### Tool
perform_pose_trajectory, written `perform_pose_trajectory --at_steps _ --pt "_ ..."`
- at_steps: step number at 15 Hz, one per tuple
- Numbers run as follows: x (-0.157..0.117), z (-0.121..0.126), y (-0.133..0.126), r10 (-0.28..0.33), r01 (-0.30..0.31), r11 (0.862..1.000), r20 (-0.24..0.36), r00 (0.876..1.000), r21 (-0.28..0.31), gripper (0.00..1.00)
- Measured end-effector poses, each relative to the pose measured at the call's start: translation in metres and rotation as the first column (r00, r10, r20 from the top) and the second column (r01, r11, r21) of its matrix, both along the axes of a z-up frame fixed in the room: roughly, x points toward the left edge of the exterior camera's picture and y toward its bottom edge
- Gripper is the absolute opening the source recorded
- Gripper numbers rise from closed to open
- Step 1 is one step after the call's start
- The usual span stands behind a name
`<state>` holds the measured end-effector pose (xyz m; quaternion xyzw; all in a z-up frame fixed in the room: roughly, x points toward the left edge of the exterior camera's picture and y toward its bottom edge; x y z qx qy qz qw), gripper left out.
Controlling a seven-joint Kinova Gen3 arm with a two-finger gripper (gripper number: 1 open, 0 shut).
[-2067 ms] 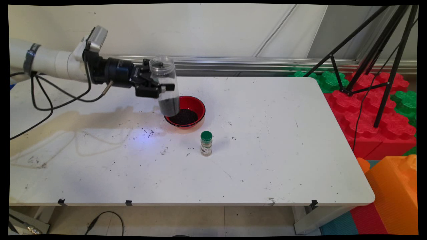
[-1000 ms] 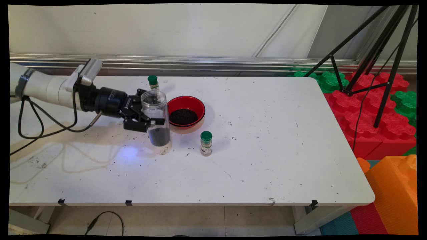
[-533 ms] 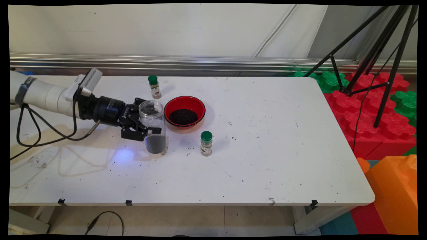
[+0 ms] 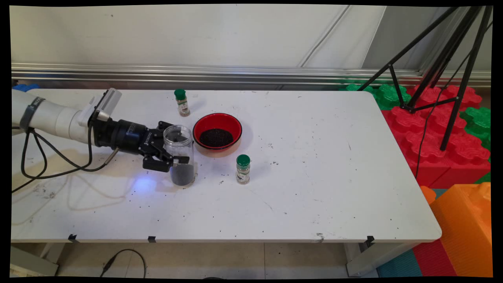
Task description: Place the picked object on the table
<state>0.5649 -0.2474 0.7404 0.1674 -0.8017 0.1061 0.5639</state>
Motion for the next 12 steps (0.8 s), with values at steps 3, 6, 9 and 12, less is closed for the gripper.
perform_pose_trajectory --at_steps 3,6,9,12 --pt "0.000 -0.004 0.000 0.001 -0.001 1.000 0.003 1.000 -0.001 0.00" --pt "0.001 -0.007 0.001 0.001 -0.001 1.000 0.006 1.000 -0.002 0.00" --pt "0.001 -0.011 0.003 0.000 0.000 1.000 0.011 1.000 -0.002 0.00" --pt "0.002 -0.014 0.004 -0.001 0.001 1.000 0.014 1.000 -0.003 0.00"
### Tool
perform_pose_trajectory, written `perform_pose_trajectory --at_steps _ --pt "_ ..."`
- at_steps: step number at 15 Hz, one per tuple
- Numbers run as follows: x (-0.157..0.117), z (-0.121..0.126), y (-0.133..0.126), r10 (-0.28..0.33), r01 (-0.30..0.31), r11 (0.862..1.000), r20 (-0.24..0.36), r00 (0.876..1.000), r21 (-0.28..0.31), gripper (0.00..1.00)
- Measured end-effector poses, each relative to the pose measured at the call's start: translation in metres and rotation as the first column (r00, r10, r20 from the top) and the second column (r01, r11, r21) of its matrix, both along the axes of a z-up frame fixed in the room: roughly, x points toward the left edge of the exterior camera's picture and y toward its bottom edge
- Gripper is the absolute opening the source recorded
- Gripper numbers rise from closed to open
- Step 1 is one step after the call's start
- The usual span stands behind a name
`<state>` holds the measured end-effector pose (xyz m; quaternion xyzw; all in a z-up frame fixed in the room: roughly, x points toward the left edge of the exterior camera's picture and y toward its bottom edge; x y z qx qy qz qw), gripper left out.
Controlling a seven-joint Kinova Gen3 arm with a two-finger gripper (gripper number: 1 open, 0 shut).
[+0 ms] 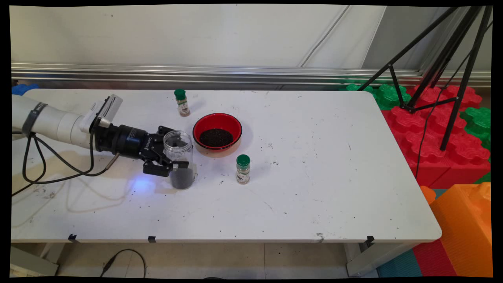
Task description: Place the picked object on the table
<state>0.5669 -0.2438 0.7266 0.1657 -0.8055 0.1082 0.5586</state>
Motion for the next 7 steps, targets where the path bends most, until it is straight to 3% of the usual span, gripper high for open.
perform_pose_trajectory --at_steps 3,4,7 --pt "0.0001 -0.0011 0.0002 -0.001 0.001 1.000 0.001 1.000 -0.001 0.00" --pt "0.0002 -0.0016 0.0002 -0.001 0.001 1.000 0.001 1.000 -0.002 1.00" --pt "0.0010 -0.0027 0.0011 -0.001 0.001 1.000 0.002 1.000 -0.002 1.00"
